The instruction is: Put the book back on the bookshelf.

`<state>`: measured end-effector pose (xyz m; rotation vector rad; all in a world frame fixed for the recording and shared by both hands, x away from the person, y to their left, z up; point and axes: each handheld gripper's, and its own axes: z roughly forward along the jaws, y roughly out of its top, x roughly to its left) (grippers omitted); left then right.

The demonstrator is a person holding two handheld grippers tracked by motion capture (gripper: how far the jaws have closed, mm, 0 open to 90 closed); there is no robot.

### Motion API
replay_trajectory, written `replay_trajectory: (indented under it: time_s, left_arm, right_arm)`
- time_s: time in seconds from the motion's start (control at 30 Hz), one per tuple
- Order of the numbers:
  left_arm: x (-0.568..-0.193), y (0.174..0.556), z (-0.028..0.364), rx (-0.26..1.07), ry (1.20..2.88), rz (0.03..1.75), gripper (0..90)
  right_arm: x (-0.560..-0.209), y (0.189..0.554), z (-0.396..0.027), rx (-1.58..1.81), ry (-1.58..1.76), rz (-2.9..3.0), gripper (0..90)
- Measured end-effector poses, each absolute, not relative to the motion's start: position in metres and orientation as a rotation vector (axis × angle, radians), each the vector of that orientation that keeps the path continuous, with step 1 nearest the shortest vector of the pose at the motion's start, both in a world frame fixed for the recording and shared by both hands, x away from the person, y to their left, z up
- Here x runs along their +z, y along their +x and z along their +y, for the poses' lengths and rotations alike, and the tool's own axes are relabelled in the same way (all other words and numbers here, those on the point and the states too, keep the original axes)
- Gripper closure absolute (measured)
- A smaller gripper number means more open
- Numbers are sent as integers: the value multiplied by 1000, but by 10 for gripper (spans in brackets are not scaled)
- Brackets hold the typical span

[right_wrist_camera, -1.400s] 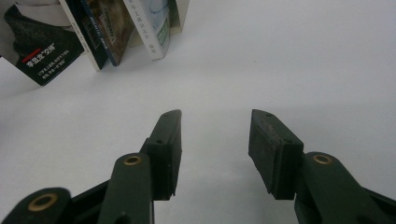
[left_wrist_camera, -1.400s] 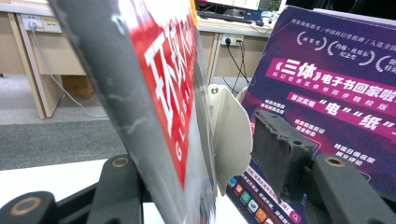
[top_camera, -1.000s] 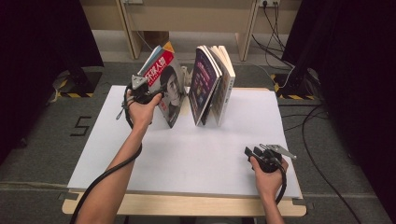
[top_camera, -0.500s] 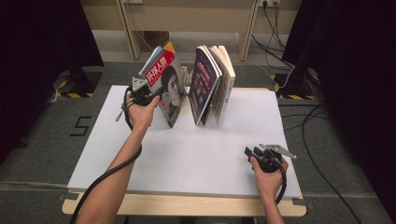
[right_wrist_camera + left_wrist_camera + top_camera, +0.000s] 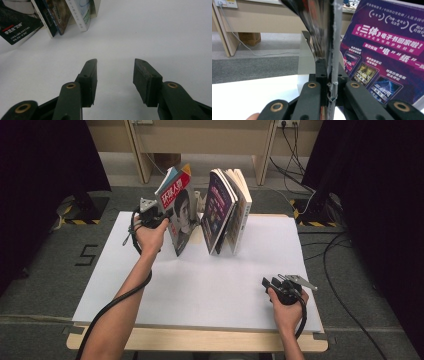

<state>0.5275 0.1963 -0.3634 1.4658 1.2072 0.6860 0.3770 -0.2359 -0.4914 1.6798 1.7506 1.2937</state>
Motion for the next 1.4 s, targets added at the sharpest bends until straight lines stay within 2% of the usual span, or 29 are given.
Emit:
replay_trajectory:
  time_s: [0.3,0.53,0.8,1.4]
  left_arm:
    - [-368,532,196,693,1506,1191,824]
    - [-372,531,199,717,1505,1207,644]
    - [-374,528,197,684,1498,1212,525]
    - [-397,518,198,640,1531,1256,467]
  right_arm:
    - [-491,377,-235,1299,1686,1751,550]
    - [-491,377,-235,1298,1683,1752,550]
    - [-491,377,-233,1300,1688,1752,550]
    - [-491,377,-233,1293,1678,1754,549]
